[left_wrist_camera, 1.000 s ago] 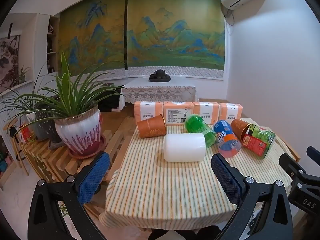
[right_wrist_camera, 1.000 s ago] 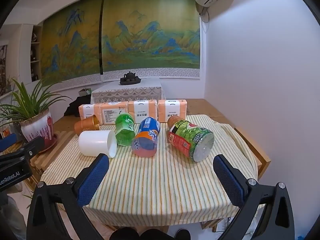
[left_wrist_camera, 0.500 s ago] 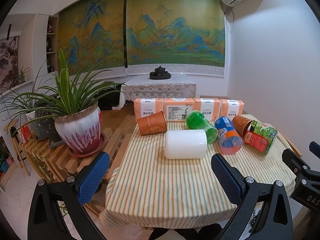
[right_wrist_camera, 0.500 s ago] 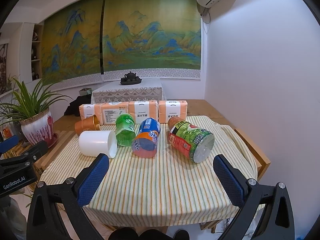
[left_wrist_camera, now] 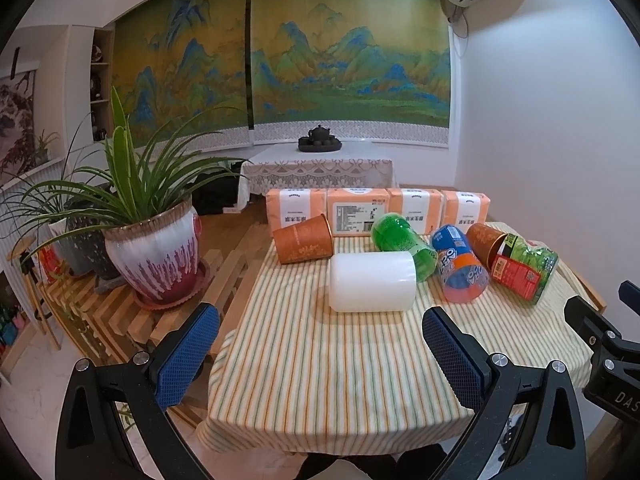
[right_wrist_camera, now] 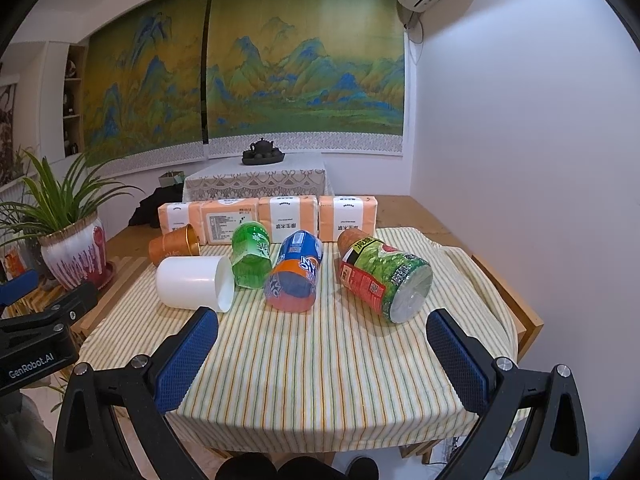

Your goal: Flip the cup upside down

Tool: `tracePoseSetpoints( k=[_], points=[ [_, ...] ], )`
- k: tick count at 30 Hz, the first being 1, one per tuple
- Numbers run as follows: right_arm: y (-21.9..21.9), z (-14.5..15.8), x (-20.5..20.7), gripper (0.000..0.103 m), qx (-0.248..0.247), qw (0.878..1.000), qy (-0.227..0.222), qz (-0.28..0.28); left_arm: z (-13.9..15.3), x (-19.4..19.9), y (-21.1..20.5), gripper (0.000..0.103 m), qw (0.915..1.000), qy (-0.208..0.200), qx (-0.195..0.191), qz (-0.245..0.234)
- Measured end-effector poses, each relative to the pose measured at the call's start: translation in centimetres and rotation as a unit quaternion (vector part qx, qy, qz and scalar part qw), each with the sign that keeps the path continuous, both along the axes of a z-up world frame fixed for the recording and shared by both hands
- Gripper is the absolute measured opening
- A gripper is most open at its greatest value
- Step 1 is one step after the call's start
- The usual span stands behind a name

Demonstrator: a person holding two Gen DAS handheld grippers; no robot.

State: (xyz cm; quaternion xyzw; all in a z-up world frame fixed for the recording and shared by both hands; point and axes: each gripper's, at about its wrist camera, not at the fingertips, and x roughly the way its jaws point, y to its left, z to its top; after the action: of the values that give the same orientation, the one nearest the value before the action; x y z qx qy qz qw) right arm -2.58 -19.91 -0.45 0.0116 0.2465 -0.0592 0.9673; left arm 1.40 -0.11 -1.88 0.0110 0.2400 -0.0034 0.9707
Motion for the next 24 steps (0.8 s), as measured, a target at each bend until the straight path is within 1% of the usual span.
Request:
tracePoseSetpoints(
  k=[24],
  points=[
    [0.34, -0.50, 0.27, 0.103, -0.001, 1.000, 0.007, 0.001, -0.53, 0.67, 0.25, 0.103, 0.9999, 0.011, -0.001, 0.002]
  ],
)
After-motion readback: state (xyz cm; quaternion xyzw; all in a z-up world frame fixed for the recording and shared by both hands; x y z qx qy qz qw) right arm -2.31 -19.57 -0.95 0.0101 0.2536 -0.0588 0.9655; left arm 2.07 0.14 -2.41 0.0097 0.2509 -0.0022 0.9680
